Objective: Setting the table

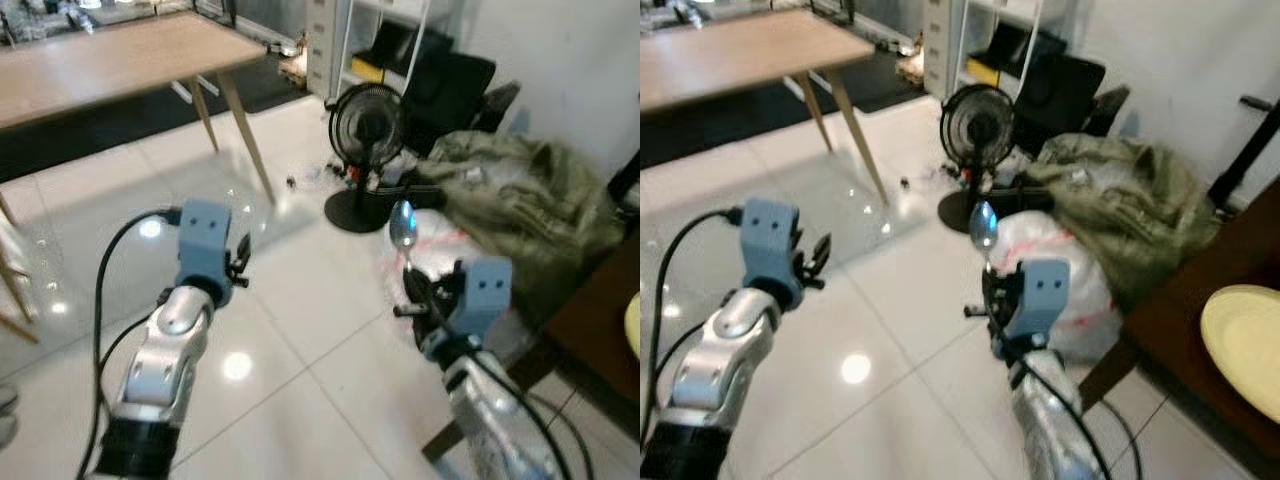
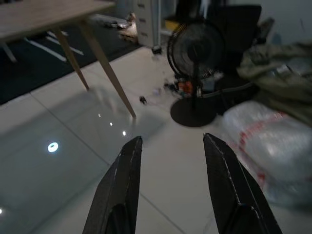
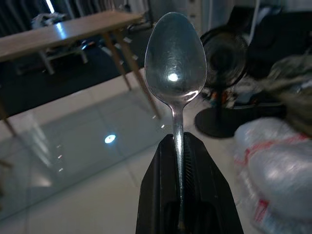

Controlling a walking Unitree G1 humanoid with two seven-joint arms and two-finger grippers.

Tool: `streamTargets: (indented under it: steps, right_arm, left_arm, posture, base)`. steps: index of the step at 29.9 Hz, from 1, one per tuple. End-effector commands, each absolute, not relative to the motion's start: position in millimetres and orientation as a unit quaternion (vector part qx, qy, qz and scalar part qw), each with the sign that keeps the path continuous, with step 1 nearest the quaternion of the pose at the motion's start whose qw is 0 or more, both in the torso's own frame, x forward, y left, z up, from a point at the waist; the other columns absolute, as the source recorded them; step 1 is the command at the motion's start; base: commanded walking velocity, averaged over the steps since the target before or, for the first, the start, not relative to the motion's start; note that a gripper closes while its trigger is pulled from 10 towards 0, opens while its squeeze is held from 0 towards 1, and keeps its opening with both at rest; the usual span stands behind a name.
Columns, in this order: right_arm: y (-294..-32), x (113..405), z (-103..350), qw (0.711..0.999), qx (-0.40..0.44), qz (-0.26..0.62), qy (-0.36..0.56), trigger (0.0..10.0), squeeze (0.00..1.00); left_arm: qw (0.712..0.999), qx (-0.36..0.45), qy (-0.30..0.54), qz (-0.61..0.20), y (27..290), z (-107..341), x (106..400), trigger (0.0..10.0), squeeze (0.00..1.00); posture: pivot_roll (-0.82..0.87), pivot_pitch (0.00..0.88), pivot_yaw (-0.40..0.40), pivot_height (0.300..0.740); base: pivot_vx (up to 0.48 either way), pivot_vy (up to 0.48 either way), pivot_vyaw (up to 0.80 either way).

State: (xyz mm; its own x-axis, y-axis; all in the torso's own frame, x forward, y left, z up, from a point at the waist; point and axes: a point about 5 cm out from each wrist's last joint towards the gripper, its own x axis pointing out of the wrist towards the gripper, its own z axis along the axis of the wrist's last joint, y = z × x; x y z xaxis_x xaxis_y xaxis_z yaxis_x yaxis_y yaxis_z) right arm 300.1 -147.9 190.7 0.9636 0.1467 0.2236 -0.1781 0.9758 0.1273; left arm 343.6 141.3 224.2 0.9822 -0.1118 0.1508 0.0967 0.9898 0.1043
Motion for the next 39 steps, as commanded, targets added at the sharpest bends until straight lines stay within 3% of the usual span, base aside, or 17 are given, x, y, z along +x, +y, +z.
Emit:
streamTargets:
  steps: [1,39]
  right_arm:
    - [-143.0,299.2,186.8,0.988,0.079,0.089,-0.101,10.0,0.00]
    - [-141.2,301.3,185.2,0.988,0.073,0.089,-0.098,10.0,0.00]
  left_arm:
    - [0.996,0.052,-0.067,-0.037,148.4,217.6,343.7,10.0,0.06]
    - [0.996,0.057,-0.066,-0.021,151.9,216.5,345.9,10.0,0.06]
  posture:
    - [0.07,0.137,0.060,0.740]
    - [0.08,0.134,0.061,0.740]
  base:
    - [0.409,0.000,0.00]
    - [0.471,0.000,0.00]
